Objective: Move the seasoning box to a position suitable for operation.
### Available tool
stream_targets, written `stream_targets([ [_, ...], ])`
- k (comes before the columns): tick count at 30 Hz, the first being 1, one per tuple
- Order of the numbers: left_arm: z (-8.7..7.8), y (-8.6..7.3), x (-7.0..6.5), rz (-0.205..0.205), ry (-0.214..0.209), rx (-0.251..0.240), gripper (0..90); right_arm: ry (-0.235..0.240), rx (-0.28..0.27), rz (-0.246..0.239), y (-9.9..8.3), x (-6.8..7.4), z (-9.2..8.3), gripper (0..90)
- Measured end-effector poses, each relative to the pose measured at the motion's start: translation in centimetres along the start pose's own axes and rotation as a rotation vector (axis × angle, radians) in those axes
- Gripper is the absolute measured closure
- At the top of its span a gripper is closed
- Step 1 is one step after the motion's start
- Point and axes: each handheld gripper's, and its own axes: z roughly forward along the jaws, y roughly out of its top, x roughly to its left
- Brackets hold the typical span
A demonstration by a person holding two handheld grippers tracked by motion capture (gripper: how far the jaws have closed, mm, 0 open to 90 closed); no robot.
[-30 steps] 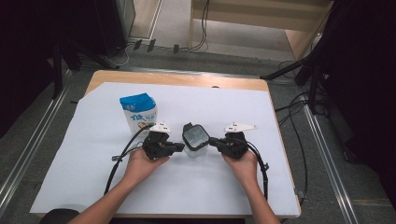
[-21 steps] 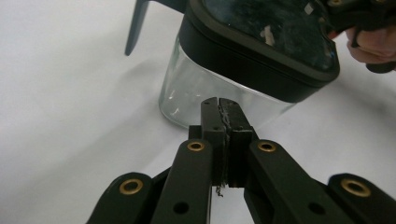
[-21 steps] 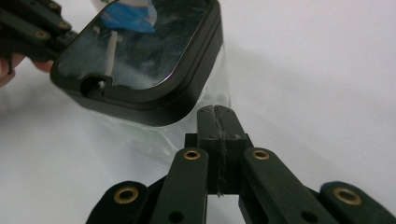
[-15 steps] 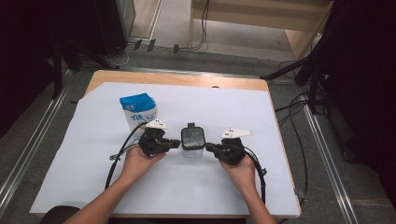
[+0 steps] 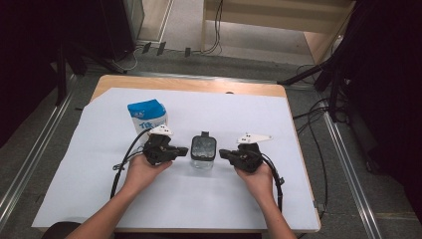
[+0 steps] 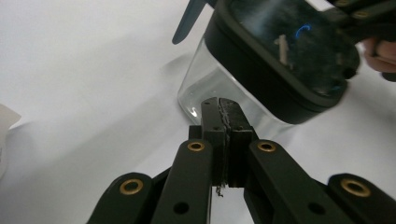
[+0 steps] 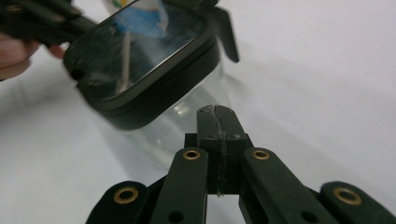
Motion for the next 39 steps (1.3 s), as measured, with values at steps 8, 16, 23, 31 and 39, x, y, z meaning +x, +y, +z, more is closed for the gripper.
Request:
stream_targets([
  [8, -0.8, -0.9, -1.5, 0.011, -0.005, -0.006, 90.0, -0.007, -0.011, 0.005, 1.6, -1.1, 1.5, 90.0],
  [16, 0.1, -1.7, -2.9, 0.009, -0.011, 0.001, 90.0, 0.000, -0.023, -0.008, 2.8, -1.6, 2.6, 90.0],
  [23, 0.5, -1.8, -2.7, -0.023, -0.044, -0.001, 90.0, 0.011, -0.026, -0.026, 3.1, -1.4, 3.1, 90.0],
  [31, 0.4, -1.7, -2.3, -0.015, -0.011, 0.001, 90.0, 0.004, -0.017, -0.032, 3.0, -1.2, 2.9, 90.0],
  [39, 0.1, -1.7, -2.4, -0.013, -0.032, 0.000, 90.0, 0.007, -0.018, -0.032, 2.8, -1.0, 2.5, 90.0],
])
